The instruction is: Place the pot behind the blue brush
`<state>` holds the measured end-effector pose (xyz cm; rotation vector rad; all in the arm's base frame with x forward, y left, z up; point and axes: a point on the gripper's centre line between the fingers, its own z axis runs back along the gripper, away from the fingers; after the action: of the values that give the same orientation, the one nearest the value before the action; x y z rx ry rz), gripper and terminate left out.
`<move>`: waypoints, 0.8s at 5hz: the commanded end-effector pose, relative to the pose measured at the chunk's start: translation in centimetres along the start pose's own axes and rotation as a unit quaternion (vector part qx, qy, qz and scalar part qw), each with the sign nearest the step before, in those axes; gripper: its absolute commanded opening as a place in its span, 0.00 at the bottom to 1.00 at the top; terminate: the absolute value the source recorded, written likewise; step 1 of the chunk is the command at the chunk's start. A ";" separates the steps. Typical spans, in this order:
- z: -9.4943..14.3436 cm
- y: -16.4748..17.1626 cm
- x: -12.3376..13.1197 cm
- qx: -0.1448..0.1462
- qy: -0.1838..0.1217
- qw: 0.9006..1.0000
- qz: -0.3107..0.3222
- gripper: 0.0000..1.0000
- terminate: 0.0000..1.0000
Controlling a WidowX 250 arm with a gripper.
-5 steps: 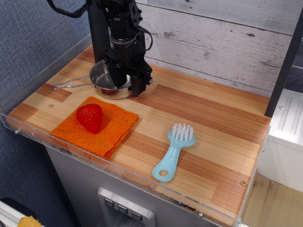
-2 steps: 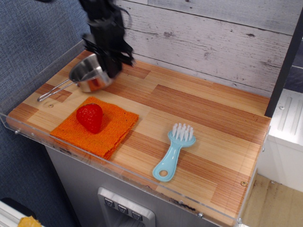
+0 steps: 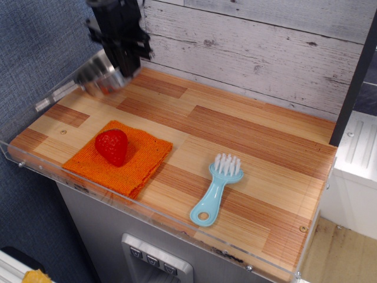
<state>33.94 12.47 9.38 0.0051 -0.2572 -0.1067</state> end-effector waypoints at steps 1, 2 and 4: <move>5.5 -7.4 1.6 -0.046 -0.061 0.995 -0.070 0.00 0.00; 4.7 -12.2 2.0 -0.082 -0.044 0.989 -0.112 0.00 0.00; 1.5 -21.4 2.6 -0.079 -0.004 0.982 -0.170 0.00 0.00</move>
<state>33.96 -9.07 9.24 -0.1050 -0.1934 -0.4520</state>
